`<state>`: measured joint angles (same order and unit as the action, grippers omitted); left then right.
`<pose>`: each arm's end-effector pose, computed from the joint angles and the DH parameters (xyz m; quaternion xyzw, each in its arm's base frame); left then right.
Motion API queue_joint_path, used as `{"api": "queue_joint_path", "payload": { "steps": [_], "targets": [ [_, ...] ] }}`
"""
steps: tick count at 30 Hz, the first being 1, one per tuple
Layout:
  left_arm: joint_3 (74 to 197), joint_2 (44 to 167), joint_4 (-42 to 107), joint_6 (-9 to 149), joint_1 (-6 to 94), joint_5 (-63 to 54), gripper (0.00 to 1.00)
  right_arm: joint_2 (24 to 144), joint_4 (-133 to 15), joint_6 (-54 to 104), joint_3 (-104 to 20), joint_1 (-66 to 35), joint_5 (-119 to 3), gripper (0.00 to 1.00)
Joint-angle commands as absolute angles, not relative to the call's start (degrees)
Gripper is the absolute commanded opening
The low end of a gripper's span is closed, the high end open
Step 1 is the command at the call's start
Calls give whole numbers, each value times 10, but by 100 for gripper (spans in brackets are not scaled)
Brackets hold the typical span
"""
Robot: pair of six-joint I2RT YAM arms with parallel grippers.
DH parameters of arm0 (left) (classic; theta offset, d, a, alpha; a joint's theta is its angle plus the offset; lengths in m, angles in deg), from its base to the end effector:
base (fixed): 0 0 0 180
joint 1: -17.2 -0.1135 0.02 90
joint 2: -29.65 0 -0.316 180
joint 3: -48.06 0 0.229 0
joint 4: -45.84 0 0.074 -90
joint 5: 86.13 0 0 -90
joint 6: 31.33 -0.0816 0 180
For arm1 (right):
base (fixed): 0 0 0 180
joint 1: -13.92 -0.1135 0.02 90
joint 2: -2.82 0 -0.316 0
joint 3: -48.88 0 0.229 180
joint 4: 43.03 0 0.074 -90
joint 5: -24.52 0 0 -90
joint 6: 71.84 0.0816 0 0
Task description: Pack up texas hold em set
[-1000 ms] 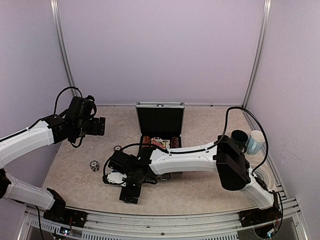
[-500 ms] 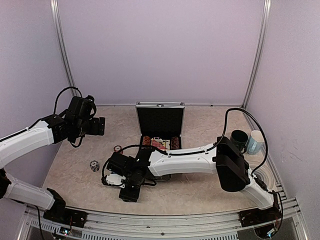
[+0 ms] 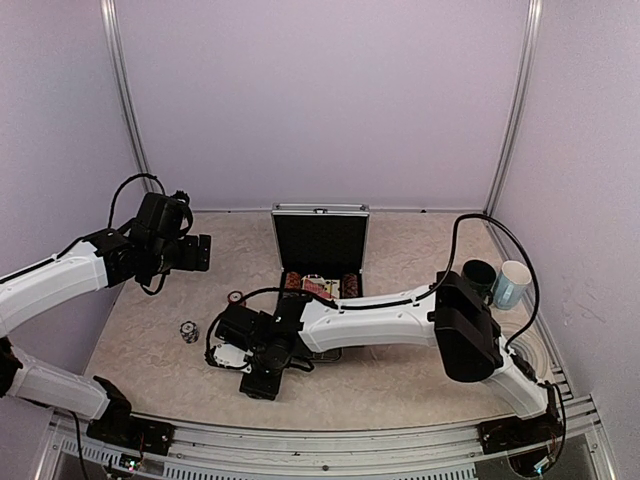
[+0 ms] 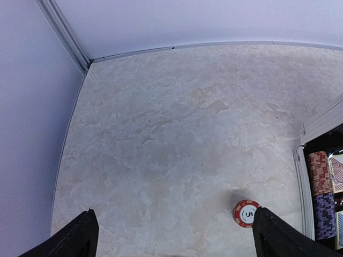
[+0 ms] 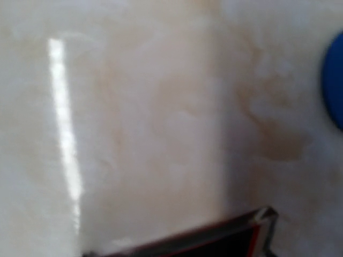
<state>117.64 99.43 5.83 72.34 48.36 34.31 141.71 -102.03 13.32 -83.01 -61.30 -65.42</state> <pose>0.2353 -0.0940 0.3160 0.0238 0.8819 0.0653 0.4663 0.1399 0.5305 0.1512 -0.6292 0.7489 0.1202 0.1696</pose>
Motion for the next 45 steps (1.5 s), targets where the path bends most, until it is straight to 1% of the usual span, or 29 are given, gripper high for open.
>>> {"api": "queue_joint_path", "payload": {
  "steps": [1, 9, 16, 34, 45],
  "targets": [
    [1173, 997, 70, 723, 479, 339, 99, 1360, -997, 145, -800, -588, -704, 51],
    [1173, 996, 72, 721, 478, 337, 99, 1297, -960, 204, -738, -525, -724, 51],
    [1174, 999, 72, 719, 475, 332, 99, 1268, -941, 235, -704, -496, -748, 51],
    [1173, 1004, 70, 721, 474, 331, 99, 1237, -917, 249, -662, -472, -759, 50],
    [1173, 1002, 70, 721, 474, 329, 99, 1194, -898, 301, -608, -432, -792, 50]
  ]
}}
